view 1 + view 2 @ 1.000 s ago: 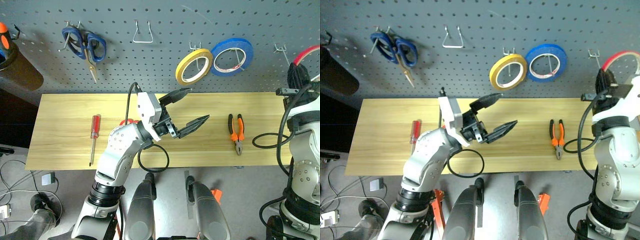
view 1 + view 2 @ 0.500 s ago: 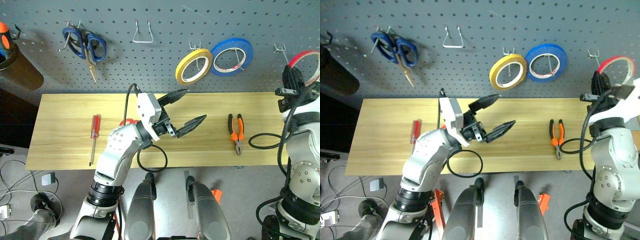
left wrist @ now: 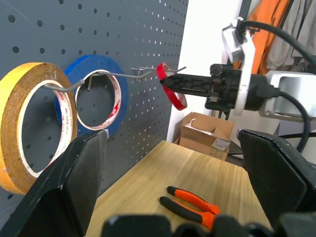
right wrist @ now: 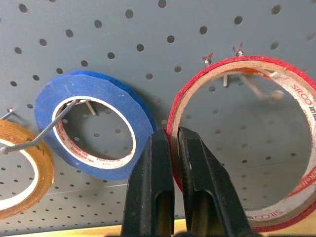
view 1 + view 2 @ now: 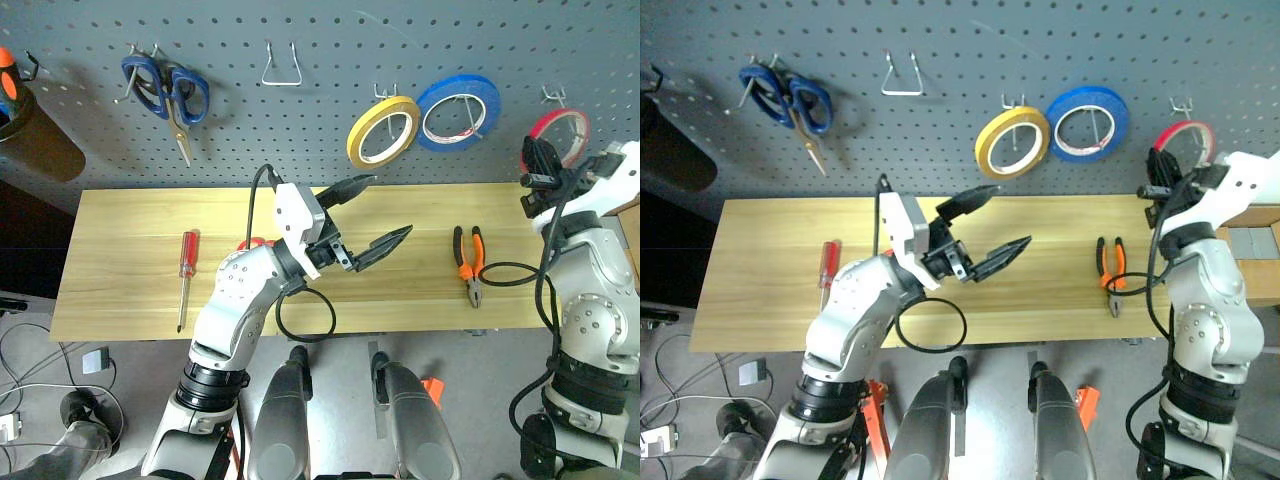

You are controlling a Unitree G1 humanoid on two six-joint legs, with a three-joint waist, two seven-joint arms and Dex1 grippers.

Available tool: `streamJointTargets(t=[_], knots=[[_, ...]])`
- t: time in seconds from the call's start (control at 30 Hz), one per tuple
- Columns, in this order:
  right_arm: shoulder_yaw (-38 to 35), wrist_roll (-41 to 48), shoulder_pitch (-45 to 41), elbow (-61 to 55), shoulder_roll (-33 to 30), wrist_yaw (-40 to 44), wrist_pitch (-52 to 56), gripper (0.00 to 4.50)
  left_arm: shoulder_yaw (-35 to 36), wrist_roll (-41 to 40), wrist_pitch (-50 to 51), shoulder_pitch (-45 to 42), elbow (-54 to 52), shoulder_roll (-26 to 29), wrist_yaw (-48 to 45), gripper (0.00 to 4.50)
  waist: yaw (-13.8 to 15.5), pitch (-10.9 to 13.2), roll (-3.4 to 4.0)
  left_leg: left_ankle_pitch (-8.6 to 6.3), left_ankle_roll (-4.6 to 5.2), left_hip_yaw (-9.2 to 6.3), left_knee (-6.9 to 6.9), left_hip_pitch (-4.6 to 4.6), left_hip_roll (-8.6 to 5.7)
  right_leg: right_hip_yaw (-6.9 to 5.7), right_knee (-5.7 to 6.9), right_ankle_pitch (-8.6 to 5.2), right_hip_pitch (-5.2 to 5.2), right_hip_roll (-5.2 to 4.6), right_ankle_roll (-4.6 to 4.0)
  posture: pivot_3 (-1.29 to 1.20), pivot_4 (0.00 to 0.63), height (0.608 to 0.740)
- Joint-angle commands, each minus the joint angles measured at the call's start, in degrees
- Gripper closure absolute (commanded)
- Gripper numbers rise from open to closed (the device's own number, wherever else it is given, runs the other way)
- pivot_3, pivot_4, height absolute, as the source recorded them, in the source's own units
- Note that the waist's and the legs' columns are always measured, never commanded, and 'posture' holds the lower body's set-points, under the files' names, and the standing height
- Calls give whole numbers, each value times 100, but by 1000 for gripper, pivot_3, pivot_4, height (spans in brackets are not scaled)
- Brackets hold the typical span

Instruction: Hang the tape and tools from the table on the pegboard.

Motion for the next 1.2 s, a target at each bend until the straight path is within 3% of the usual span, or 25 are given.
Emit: streamJointTargets(t=[0.03,0.23,0.43,0.53,0.73,0.87,0.9,1.1,1.2], knots=[[128,-240,-161,484,-200,309,-384,4458,-9,56,-193,-38,-19,-78,36,0,-18,0,0,0,0,0,4,0,0,0,2,0,0,0,0,33,467,740],[334,-595,-494,1309,-325,405,-579,4458,35,102,-267,-119,93,-84,29,0,-35,0,0,0,0,-2,21,-2,0,0,15,1,2,0,-1,35,456,740],[385,-693,-471,1212,-377,299,-361,4458,96,108,-257,-125,110,-47,84,0,-57,-1,-1,0,0,-5,38,-2,1,0,27,1,4,0,-1,39,456,740],[328,-643,-301,963,-398,282,-278,3884,81,111,-259,-88,102,-22,72,0,-49,-1,-1,0,0,-7,39,-2,2,-1,28,1,5,0,-1,39,460,740],[75,-367,37,161,-465,208,-51,1976,75,83,-223,-22,56,32,42,0,-50,0,-1,0,0,-3,39,-4,1,1,28,6,2,-1,-10,43,462,740],[-83,289,342,-681,-496,218,529,558,126,61,-232,87,117,210,-108,0,-56,-1,-1,-1,0,-6,38,-3,4,0,29,1,3,0,-2,37,464,740],[-164,606,517,-957,-516,233,767,380,137,57,-225,143,141,268,-151,0,-59,-1,0,-1,0,-6,39,-3,8,0,28,1,4,0,-2,37,464,740],[-561,2629,1670,-2039,-739,194,1921,380,212,15,-199,583,217,596,-389,0,-54,-2,1,-1,0,-8,36,-4,5,2,26,4,4,-7,-6,40,462,740],[-255,2815,2616,-2305,-943,173,2375,380,200,-32,-17,1055,164,938,-647,0,-57,-9,0,-2,2,-11,35,-2,7,1,24,1,7,-13,-1,34,463,740]])
